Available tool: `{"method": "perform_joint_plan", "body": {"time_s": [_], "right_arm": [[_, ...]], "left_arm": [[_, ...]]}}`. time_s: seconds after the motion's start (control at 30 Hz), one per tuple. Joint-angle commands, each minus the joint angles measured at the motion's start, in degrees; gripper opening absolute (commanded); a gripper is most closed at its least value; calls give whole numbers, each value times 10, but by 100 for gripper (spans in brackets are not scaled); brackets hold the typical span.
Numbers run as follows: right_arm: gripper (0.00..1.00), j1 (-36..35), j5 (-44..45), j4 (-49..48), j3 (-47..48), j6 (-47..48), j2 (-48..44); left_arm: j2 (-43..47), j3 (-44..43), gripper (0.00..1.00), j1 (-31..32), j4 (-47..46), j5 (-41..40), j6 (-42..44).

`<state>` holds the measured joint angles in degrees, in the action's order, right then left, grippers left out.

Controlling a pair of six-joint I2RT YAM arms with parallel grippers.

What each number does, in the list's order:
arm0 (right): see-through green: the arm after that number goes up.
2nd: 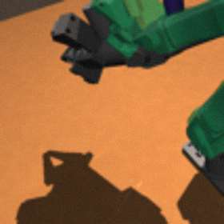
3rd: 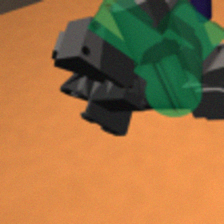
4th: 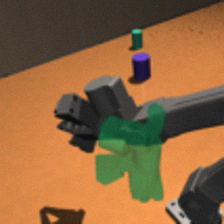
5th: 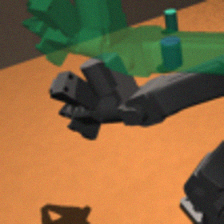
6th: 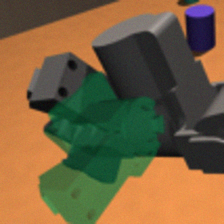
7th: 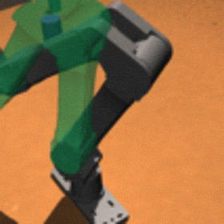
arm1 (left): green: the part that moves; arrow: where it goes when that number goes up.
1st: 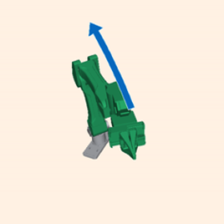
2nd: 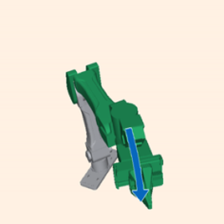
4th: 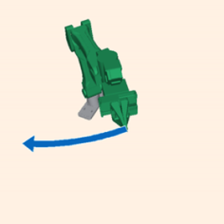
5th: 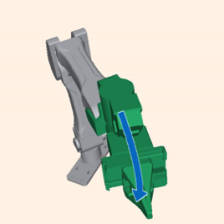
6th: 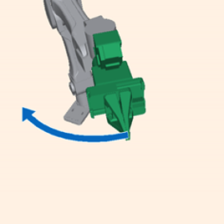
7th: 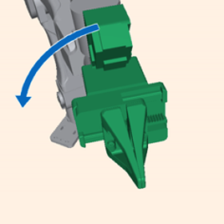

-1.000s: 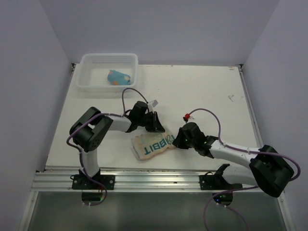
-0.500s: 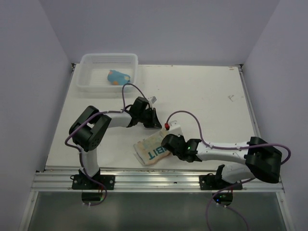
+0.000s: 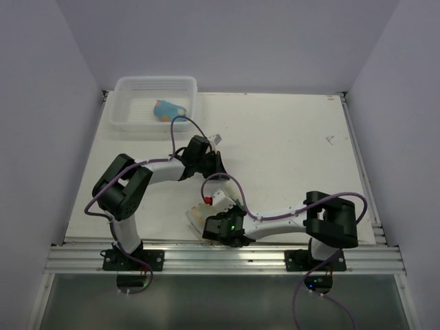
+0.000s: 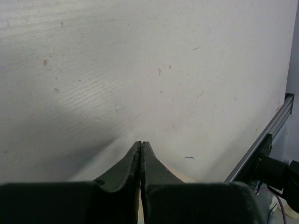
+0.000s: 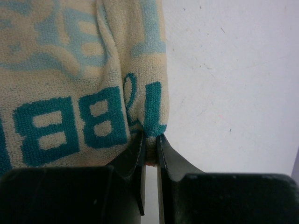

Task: Roll the towels
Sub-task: Roll the towel

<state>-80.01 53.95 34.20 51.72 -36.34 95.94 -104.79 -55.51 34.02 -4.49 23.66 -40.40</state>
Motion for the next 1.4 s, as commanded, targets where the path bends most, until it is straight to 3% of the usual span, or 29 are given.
{"method": "perform_joint_plan", "body": {"time_s": [0.0, 0.3, 0.6, 0.87, 1.37], "right_arm": [[0, -28, 72, 59, 43, -22, 38], [0, -85, 120, 141, 139, -17, 182], [0, -92, 75, 85, 134, 60, 207], [0, -92, 47, 37, 140, 115, 230], [0, -91, 12, 10, 158, 161, 269]], "left_arm": [[30, -3, 6, -16, 13, -8, 24], [61, 10, 6, -24, 19, -9, 28], [128, 49, 6, -24, 5, 8, 16], [194, 101, 6, -13, -38, 71, 16], [166, 165, 6, 48, -163, 162, -10]]}}
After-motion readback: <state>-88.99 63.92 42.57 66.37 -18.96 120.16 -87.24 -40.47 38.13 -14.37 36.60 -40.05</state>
